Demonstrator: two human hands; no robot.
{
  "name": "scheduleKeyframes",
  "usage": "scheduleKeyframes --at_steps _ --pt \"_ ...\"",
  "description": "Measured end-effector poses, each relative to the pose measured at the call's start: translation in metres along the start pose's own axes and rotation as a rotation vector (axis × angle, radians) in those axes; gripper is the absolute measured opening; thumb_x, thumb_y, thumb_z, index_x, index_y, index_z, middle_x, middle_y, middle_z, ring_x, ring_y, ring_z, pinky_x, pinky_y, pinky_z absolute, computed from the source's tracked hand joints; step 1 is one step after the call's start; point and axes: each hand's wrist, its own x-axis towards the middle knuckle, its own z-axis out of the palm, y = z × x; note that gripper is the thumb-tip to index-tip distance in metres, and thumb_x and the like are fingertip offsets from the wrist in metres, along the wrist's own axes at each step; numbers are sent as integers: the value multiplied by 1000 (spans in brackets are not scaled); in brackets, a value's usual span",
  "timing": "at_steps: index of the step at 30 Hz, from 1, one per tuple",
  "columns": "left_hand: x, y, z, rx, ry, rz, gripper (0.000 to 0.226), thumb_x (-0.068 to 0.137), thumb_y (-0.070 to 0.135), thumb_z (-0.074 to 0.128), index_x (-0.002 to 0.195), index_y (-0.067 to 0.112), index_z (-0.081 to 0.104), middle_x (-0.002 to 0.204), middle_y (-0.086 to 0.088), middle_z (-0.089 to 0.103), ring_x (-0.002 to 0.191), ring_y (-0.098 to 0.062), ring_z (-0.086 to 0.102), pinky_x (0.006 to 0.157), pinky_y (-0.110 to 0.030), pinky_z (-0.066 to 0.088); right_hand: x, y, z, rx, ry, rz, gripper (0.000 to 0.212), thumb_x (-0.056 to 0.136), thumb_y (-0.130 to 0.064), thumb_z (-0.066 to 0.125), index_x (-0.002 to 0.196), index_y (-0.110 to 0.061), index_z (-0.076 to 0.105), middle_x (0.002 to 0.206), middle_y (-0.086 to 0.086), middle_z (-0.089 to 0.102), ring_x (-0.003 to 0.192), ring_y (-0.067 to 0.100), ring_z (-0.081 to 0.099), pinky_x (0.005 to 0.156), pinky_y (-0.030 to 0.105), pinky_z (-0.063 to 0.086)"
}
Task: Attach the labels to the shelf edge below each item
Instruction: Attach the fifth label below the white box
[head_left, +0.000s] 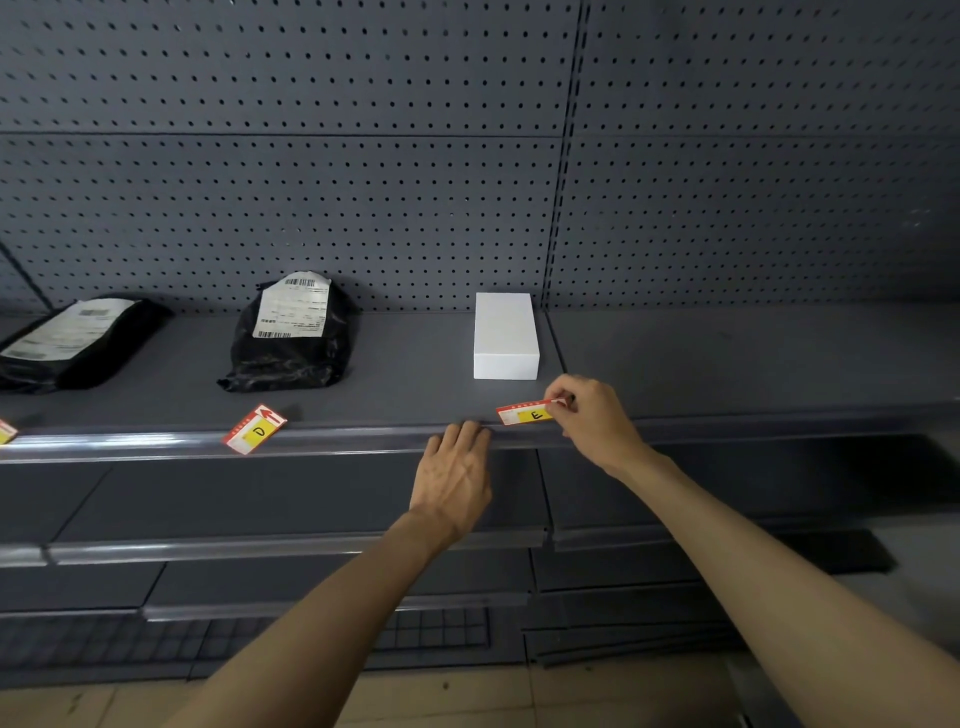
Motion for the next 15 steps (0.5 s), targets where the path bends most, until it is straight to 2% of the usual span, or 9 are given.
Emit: scheduleKeyframes --at_steps 10,15 --pt "10 0 -6 -44 0 -39 44 86 20 47 130 17 50 126 -2 51 112 -22 47 101 -36 41 1 2 1 -13 -3 -7 2 91 -9 62 90 -11 64 89 0 62 69 6 55 62 17 46" --pt "9 -1 -9 -39 -16 -26 45 87 21 45 132 17 48 127 -2 51 112 -22 46 101 -36 40 7 -1 0 -37 -21 -43 5 90 -8 61 88 -11 64 86 0 61 67 6 54 62 25 48"
